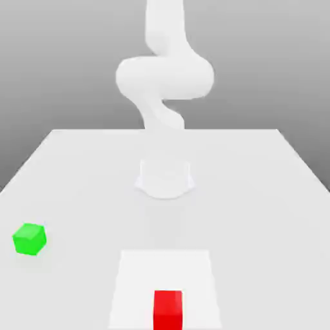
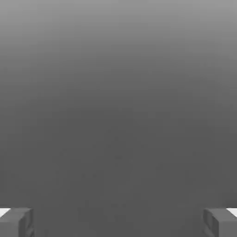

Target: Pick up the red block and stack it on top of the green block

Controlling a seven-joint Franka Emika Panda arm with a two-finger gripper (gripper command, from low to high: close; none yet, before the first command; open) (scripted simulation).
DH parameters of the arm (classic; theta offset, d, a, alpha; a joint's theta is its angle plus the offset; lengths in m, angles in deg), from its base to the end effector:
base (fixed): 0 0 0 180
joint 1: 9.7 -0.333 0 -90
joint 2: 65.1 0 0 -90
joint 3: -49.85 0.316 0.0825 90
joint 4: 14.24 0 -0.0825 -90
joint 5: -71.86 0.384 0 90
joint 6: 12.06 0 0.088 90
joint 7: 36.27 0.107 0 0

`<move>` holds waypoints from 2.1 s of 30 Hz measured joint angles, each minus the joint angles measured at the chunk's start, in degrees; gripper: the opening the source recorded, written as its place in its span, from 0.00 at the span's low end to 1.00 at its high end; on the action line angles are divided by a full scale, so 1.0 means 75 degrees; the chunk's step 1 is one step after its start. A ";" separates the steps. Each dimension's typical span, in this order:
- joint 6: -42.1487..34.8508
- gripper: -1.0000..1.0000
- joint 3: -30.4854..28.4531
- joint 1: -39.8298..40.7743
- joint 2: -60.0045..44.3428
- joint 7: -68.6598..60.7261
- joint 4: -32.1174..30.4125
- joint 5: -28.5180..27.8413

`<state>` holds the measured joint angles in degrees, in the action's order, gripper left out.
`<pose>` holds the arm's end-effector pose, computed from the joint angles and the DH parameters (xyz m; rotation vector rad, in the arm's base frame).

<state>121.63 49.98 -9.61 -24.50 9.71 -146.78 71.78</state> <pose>0.3805 0.0005 0.6748 -2.4886 1.0539 -0.9503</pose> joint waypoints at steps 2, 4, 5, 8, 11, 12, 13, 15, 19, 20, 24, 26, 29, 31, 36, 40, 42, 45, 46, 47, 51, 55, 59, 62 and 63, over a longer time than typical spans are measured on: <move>0.0213 0.50 0.0013 0.0007 -0.0590 0.0017 -0.0085 -0.0007; 0.0420 0.50 0.0025 0.0014 -0.1153 0.0034 -0.0167 -0.0020; 0.0522 0.50 0.0031 0.0017 -0.1431 0.0043 -0.0207 -0.0025; 0.0825 0.50 0.0049 0.0028 -0.2263 0.0066 -0.0328 -0.0038; 0.1128 0.50 0.0064 0.0035 -0.3094 0.0089 -0.0449 -0.0051; 0.1229 0.50 0.0068 0.0038 -0.3371 0.0097 -0.0489 -0.0054; 0.1330 0.50 0.0070 0.0037 -0.3648 0.0102 -0.0529 -0.0054; 0.1532 0.50 0.0075 0.0038 -0.4202 0.0118 -0.0609 -0.0064; 0.1936 0.50 0.0075 0.0027 -0.5310 0.0142 -0.0770 -0.0070; 0.2037 0.50 0.0075 0.0024 -0.5587 0.0145 -0.0810 -0.0071; 0.2441 0.50 0.0082 0.0018 -0.6694 0.0151 -0.0971 -0.0051; 0.2749 0.50 0.0095 0.0029 -0.7248 0.0165 -0.0983 -0.0060; 0.3404 0.50 0.0080 0.0018 -0.8078 0.0183 -0.0882 -0.0083; 0.3622 0.00 0.0073 0.0012 -0.8340 0.0189 -0.0843 -0.0091; 0.3732 0.00 0.0073 0.0011 -0.8471 0.0199 -0.0823 -0.0102; 0.3120 0.00 0.0100 0.0035 -0.7748 0.0179 -0.0938 -0.0077; 0.2716 0.00 0.0046 0.0091 -0.7240 0.0232 -0.1042 -0.0054; 0.2578 0.00 -0.0659 0.0580 -0.6766 0.0962 -0.1376 -0.0028; 0.2561 0.00 -0.0883 0.0759 -0.6632 0.1219 -0.1492 -0.0025; 0.2549 0.00 -0.1125 0.0918 -0.6500 0.1472 -0.1609 -0.0026; 0.2502 0.00 -0.2026 0.1929 -0.5967 0.2539 -0.2086 -0.0068; 0.2527 0.00 -0.2711 0.3563 -0.5523 0.3724 -0.2548 -0.0032; 0.3370 0.00 -0.2447 0.3946 -0.6345 0.3587 -0.2637 0.0861; 0.3752 1.00 -0.2209 0.4099 -0.6772 0.3327 -0.2620 0.1257; 0.3752 1.00 -0.2209 0.4099 -0.6772 0.3327 -0.2620 0.1257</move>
